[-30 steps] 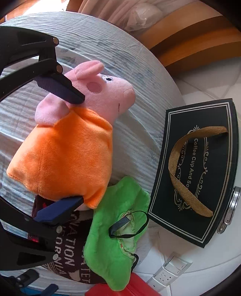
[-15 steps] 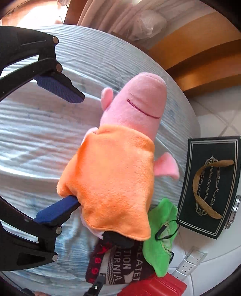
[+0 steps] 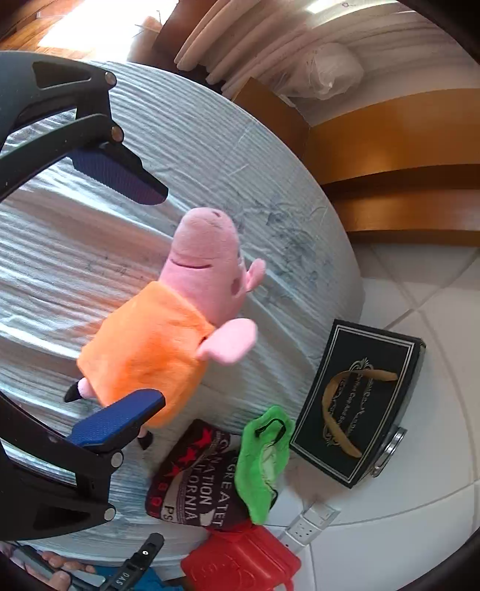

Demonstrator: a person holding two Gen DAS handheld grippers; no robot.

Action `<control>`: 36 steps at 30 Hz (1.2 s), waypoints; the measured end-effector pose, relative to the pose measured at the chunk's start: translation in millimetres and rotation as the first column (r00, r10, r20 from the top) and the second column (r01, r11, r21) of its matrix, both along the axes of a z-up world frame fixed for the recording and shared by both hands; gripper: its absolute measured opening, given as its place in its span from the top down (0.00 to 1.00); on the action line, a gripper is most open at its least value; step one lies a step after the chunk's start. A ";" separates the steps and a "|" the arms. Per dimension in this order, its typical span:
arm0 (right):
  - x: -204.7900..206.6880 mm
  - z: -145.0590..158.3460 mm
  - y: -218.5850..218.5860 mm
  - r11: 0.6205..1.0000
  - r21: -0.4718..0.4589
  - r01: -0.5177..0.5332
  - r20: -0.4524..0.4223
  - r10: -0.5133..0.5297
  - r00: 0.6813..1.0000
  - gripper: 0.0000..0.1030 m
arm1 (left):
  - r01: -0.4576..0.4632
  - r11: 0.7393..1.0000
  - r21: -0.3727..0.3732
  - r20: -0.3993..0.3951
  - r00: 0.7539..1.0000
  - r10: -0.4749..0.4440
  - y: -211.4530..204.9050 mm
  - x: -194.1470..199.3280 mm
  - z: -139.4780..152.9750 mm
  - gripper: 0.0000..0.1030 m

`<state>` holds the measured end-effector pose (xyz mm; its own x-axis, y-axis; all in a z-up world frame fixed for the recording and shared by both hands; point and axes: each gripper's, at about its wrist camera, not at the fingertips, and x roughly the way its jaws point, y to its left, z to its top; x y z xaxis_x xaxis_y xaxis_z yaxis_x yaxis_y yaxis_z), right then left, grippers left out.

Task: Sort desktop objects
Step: 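Grasp the pink pig plush in orange with the left tool while the right tool grasps the maroon sock, then lift the pig plush and maroon sock and carry them over the blue crate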

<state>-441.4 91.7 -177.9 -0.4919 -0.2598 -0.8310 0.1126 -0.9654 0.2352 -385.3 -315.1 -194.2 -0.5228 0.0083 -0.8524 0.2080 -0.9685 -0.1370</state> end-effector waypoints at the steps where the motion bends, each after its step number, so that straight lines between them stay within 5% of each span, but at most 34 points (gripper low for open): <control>1: -1.1 1.6 -3.5 1.000 0.001 -0.002 -0.005 0.002 1.000 0.53 | -0.027 0.999 0.023 0.014 1.000 0.027 -6.9 -3.8 -1.9 0.01; 5: -5.9 3.1 -17.3 1.000 0.003 -0.017 -0.009 0.017 1.000 0.42 | -0.147 0.970 0.195 0.114 0.985 0.126 -31.2 -21.1 -31.1 0.01; 11: -22.8 -6.0 -16.9 1.000 0.015 0.018 0.016 -0.019 1.000 0.36 | -0.259 0.928 0.267 0.295 0.939 0.177 -22.1 -34.7 -81.2 0.01; 14: -38.1 -12.4 -8.2 0.999 0.006 0.052 0.025 -0.052 0.998 0.30 | -0.267 0.926 0.266 0.298 0.937 0.185 -15.4 -41.6 -93.8 0.00; 16: -49.0 -17.3 -3.9 0.998 0.000 0.067 0.032 -0.067 0.997 0.26 | -0.252 0.941 0.225 0.275 0.943 0.187 -11.5 -48.3 -93.6 0.00; 19: -65.9 -28.1 -1.9 0.997 0.006 0.072 0.048 -0.073 0.996 0.21 | -0.146 0.987 0.072 0.196 0.972 0.130 8.4 -56.5 -82.0 0.16; 22: -78.0 -41.5 -2.7 0.997 0.026 0.067 0.057 -0.068 0.996 0.21 | -0.013 0.998 -0.069 0.141 0.990 0.023 37.1 -57.9 -73.6 0.24; 23: -80.2 -46.2 -4.4 0.998 0.033 0.054 0.059 -0.056 0.997 0.36 | 0.018 0.993 -0.116 0.128 0.992 -0.003 47.9 -57.1 -71.9 0.25; 24: -80.7 -50.1 -7.3 0.999 0.036 0.032 0.058 -0.034 0.998 0.68 | 0.047 0.988 -0.149 0.111 0.993 -0.031 57.8 -55.1 -69.6 0.29; 25: -79.6 -53.3 -10.8 0.998 0.059 0.021 0.060 -0.024 0.998 0.77 | 0.073 0.983 -0.170 0.093 0.994 -0.058 66.5 -52.9 -66.5 0.29; 30: -44.3 -25.2 -22.9 0.994 0.113 0.002 -0.105 0.010 0.994 0.82 | 0.117 0.968 -0.223 -0.018 0.992 -0.124 97.2 -38.3 -33.9 0.32; 36: 16.8 53.1 -11.2 0.999 0.013 0.030 -0.312 -0.024 0.950 0.82 | 0.103 0.965 -0.243 -0.203 0.967 -0.155 122.0 1.0 38.5 0.32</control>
